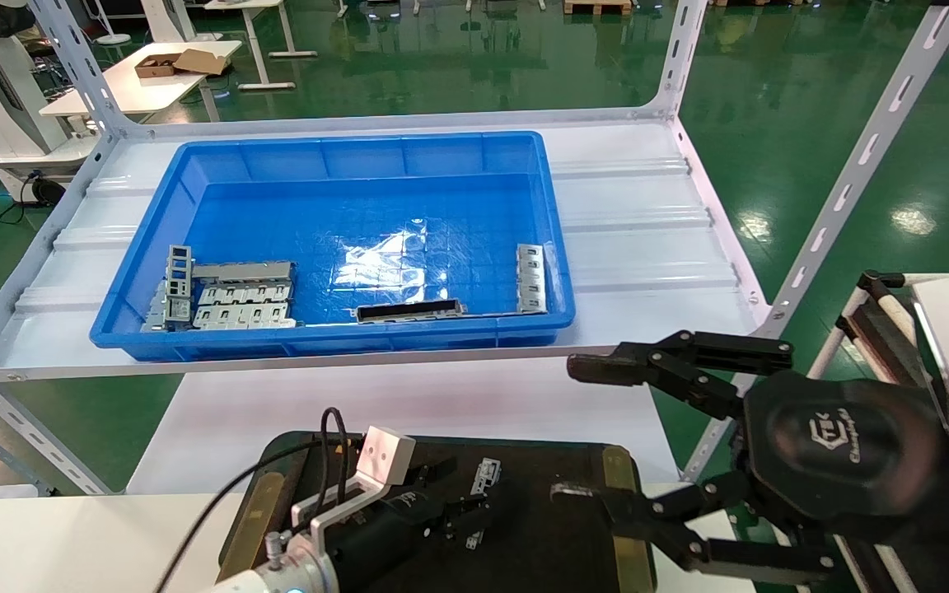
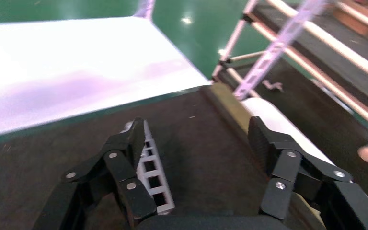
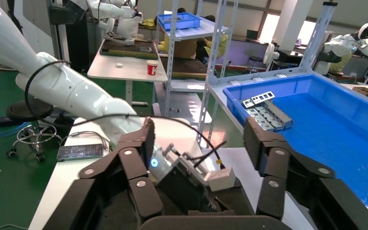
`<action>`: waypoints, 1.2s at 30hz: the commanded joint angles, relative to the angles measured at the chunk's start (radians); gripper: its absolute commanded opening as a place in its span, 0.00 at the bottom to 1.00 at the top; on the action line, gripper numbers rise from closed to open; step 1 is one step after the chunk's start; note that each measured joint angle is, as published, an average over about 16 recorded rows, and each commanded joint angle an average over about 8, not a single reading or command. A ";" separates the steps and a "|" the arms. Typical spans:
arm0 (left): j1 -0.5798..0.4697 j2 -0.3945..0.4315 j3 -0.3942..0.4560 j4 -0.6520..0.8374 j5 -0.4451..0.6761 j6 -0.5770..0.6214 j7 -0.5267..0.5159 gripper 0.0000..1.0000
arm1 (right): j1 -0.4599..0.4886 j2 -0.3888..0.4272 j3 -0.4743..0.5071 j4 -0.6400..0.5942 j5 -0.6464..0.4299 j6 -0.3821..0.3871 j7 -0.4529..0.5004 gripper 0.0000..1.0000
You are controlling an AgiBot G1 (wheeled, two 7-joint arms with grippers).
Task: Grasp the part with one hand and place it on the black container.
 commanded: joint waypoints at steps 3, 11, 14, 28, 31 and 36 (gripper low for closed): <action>-0.003 -0.045 -0.040 -0.033 -0.030 0.107 0.061 1.00 | 0.000 0.000 0.000 0.000 0.000 0.000 0.000 1.00; -0.016 -0.108 -0.140 -0.011 -0.145 0.388 0.248 1.00 | 0.000 0.000 0.000 0.000 0.000 0.000 0.000 1.00; -0.027 -0.126 -0.171 0.012 -0.186 0.490 0.318 1.00 | 0.000 0.000 0.000 0.000 0.000 0.000 0.000 1.00; -0.109 -0.207 -0.251 0.057 -0.300 0.801 0.457 1.00 | 0.000 0.000 0.000 0.000 0.000 0.000 0.000 1.00; -0.124 -0.222 -0.260 0.048 -0.314 0.835 0.464 1.00 | 0.000 0.000 0.000 0.000 0.000 0.000 0.000 1.00; -0.147 -0.241 -0.270 0.024 -0.327 0.878 0.466 1.00 | 0.000 0.000 0.000 0.000 0.000 0.000 0.000 1.00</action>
